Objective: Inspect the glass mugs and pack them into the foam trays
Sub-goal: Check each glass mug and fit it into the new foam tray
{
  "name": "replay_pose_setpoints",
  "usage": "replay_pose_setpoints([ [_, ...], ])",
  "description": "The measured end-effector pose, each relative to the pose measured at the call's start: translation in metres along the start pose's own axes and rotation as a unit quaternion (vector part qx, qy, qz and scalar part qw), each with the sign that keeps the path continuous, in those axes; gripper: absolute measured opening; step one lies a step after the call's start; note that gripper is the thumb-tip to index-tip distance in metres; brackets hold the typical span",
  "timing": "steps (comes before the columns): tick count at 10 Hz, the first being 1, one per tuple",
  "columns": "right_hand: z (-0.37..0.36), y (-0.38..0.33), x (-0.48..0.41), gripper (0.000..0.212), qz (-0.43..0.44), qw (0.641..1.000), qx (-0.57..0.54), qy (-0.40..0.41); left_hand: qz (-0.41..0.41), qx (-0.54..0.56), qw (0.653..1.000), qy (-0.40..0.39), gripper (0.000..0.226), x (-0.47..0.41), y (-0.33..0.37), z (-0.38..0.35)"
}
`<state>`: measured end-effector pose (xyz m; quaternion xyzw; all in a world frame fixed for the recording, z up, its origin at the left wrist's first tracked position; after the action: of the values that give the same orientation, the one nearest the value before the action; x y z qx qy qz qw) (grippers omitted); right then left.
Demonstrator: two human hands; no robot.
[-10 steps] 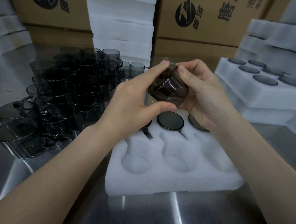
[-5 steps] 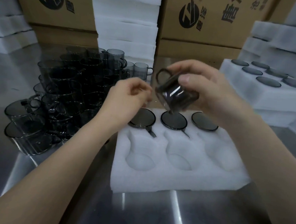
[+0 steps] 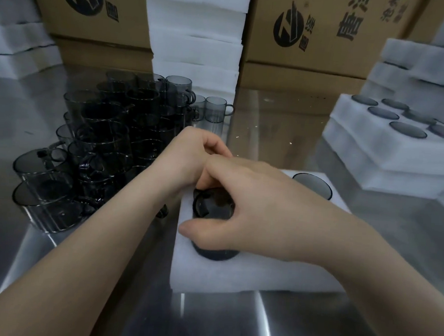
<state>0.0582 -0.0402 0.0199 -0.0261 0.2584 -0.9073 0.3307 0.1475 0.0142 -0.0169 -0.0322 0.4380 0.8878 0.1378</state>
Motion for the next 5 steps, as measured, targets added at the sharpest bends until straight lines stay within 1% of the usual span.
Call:
replay_pose_setpoints([
  [1, -0.008, 0.0, 0.001, 0.04, 0.007, 1.0, -0.002, -0.031, 0.02, 0.012, 1.0, -0.001, 0.041, -0.004, -0.008, -0.001],
  [2, -0.016, 0.002, 0.002, 0.041, 0.015, 0.998, 0.028, -0.047, 0.03, 0.018, 0.999, 0.008, 0.037, -0.006, -0.011, -0.001],
  [3, -0.023, 0.0, 0.004, 0.042, 0.028, 0.994, 0.102, -0.027, 0.048, 0.036, 0.998, 0.014, 0.03, -0.007, -0.013, 0.0],
  [4, -0.035, 0.006, 0.007, 0.042, 0.022, 0.989, 0.144, -0.04, 0.076, 0.067, 0.995, 0.021, 0.02, -0.004, -0.015, -0.001],
  [5, -0.042, 0.011, 0.008, 0.042, 0.011, 0.986, 0.157, -0.056, 0.097, 0.112, 0.988, 0.047, 0.012, -0.001, -0.018, 0.0],
])
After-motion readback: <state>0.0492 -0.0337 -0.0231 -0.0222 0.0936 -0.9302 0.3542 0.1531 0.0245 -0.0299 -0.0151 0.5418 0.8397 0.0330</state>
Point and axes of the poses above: each hand's wrist, its own x-axis away from the middle knuckle, its own z-axis out of the back of the hand, y = z × x, the point moved 10 cm from there along -x, towards the middle knuckle, and after that the axes turned 10 degrees about -x, right-handed, at the moved point
